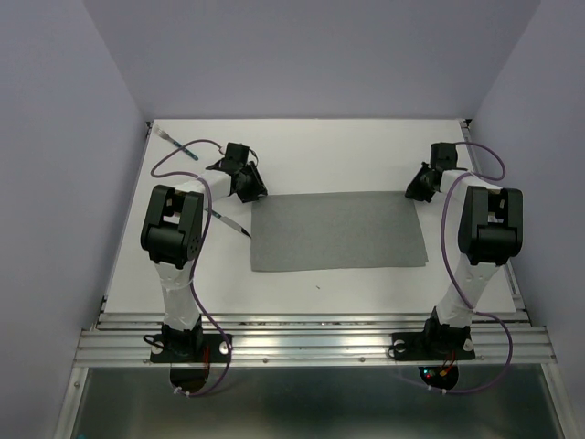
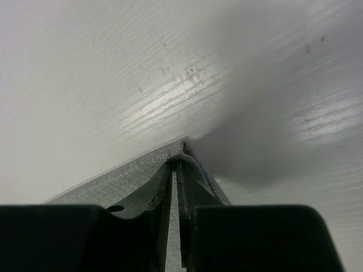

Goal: Fold the napkin into a case and place the utensils inside
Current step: Smooth out the rectangle-folded napkin at the center of the board, then pick up the rectangle-folded napkin from the center of the board, then fold the rectangle-folded napkin at the center of the board.

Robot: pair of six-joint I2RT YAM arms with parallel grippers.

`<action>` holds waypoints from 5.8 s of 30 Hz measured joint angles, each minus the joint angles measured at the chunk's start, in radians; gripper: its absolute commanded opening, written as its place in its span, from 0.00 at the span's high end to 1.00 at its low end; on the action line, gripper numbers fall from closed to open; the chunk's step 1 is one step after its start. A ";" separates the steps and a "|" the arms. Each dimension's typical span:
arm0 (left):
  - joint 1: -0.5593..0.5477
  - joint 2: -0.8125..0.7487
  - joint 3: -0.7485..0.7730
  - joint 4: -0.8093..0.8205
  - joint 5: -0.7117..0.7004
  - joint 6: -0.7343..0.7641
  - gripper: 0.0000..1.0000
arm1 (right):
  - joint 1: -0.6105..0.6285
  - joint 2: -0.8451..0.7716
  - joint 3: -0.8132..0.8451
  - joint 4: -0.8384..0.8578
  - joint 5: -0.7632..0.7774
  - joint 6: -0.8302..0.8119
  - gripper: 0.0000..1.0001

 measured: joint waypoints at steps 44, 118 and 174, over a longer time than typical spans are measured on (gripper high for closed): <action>0.004 -0.205 -0.068 -0.138 -0.095 0.044 0.52 | 0.002 -0.299 -0.315 -0.132 0.017 -0.105 0.43; -0.218 -0.156 -0.208 -0.004 -0.035 -0.079 0.51 | 0.813 -0.220 0.055 -0.285 0.175 0.070 0.99; -0.232 -0.385 -0.460 -0.061 -0.121 -0.177 0.60 | 0.875 -0.171 0.163 -0.228 0.186 0.161 0.99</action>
